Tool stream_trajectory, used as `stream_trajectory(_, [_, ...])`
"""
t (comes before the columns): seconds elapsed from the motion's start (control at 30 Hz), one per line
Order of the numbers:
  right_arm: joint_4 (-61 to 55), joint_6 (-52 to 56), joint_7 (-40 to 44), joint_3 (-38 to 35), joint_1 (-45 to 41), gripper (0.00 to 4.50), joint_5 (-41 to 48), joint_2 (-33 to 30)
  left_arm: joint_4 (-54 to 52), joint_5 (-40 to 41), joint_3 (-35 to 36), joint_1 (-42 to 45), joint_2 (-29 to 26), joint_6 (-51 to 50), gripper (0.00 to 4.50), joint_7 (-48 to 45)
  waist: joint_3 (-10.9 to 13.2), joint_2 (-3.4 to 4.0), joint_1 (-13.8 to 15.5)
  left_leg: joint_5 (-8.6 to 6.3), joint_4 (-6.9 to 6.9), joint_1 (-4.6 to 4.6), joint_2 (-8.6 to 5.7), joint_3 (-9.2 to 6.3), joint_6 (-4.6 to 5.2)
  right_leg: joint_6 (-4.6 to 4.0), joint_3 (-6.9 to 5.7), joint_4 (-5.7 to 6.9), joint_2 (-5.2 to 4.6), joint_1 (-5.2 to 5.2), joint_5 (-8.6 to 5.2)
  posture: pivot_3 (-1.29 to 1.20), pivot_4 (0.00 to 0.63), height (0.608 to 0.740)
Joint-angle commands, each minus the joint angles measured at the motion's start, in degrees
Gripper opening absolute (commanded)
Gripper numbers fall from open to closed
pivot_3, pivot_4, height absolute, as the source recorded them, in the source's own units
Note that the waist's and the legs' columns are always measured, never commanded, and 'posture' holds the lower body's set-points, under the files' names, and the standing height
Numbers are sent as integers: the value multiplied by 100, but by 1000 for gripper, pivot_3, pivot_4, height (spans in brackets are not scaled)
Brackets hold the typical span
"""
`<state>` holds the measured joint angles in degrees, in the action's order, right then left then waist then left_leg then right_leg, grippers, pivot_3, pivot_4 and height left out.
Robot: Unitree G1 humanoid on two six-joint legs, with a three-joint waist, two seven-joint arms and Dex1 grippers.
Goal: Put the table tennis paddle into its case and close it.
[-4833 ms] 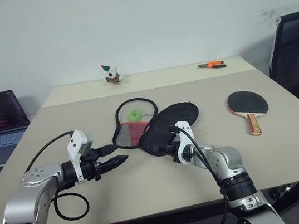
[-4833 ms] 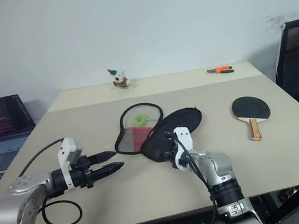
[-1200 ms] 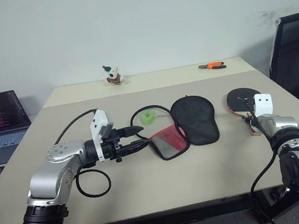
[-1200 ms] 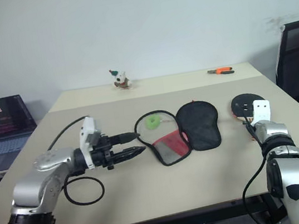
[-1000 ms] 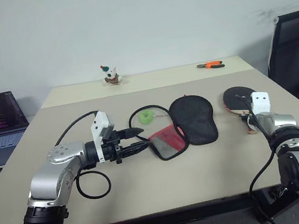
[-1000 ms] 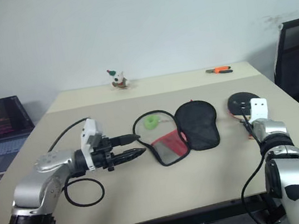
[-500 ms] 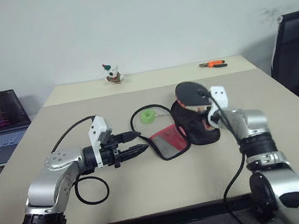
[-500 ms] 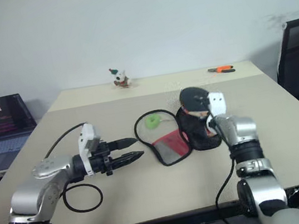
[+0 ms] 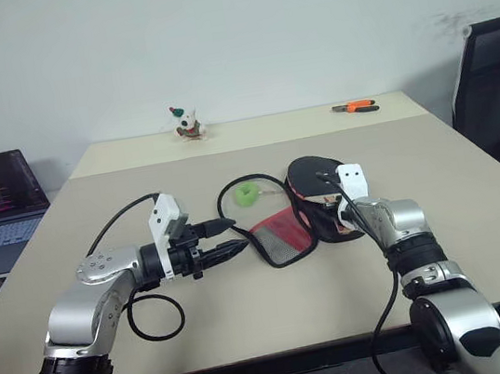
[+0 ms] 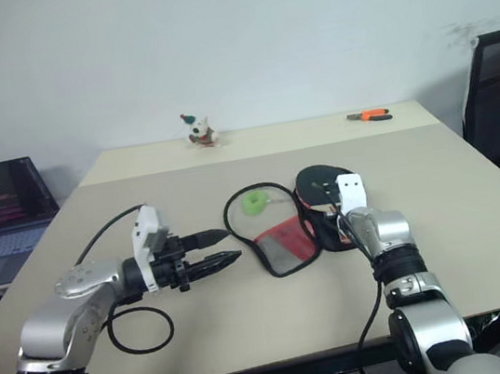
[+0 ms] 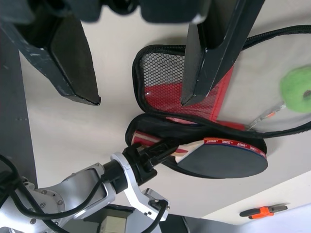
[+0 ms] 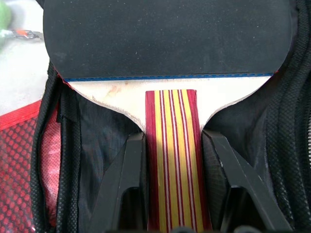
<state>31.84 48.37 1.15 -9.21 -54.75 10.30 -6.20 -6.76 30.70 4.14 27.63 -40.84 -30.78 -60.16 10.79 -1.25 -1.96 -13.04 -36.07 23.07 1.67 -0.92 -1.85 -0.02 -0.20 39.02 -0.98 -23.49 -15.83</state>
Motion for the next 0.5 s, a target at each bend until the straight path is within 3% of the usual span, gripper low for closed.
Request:
stream_trajectory(0.03, [-306,-52,-47,-35,-11,1134,25,11,-183,66,68,73,-7,53,2877,3,0,0,6,0,0,0,0,-1,0,0,-1,0,0,0,0,0,150,740])
stream_trajectory(0.3, [-354,-74,-282,-90,81,1134,-15,20,-112,38,58,114,12,86,2877,-4,0,0,10,0,0,0,-1,-1,0,0,-2,0,0,0,0,0,150,740])
stream_trajectory(0.5, [-433,-158,-448,-86,126,3052,-11,180,-92,3,64,118,17,108,2877,29,0,0,9,0,0,0,-1,-2,0,0,-2,0,0,1,0,0,150,740])
